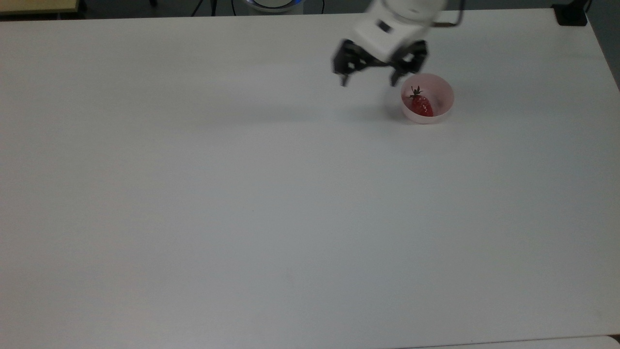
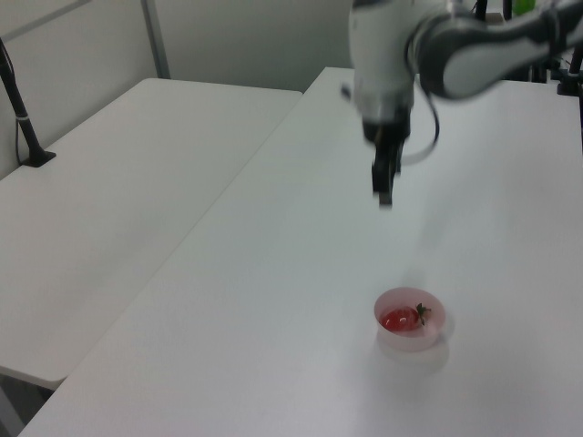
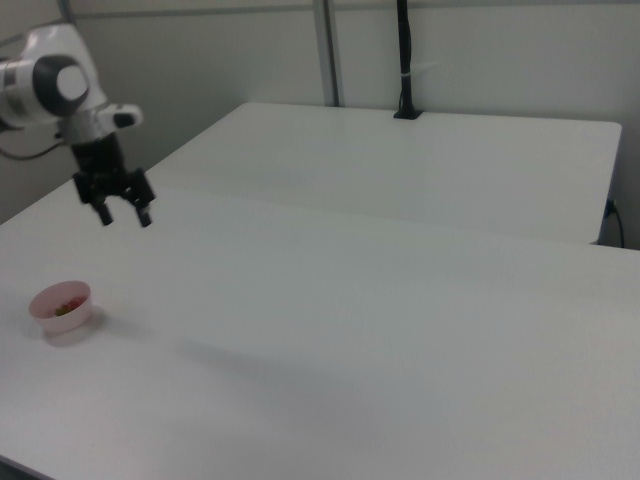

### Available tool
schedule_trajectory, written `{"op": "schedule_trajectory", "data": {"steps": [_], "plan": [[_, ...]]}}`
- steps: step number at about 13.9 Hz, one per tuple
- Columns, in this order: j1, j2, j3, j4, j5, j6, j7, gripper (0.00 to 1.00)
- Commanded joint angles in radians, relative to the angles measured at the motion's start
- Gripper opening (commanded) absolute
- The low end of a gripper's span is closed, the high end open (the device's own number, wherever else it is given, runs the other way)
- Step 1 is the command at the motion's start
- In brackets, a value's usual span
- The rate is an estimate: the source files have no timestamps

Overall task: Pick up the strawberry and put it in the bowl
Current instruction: 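Open the gripper to drop the strawberry into the bowl, then raise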

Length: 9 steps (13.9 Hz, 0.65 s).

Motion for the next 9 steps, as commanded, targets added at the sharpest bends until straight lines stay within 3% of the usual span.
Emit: {"op": "schedule_trajectory", "data": {"steps": [1,6,9], "plan": [[-0.22,-0.137,0.06,-0.04,-0.005,-0.085,-0.157,1.0],[-0.369,-0.162,0.057,-0.042,-0.002,-0.087,-0.186,1.0],[-0.368,-0.162,0.028,-0.042,0.001,-0.044,-0.185,1.0]]}}
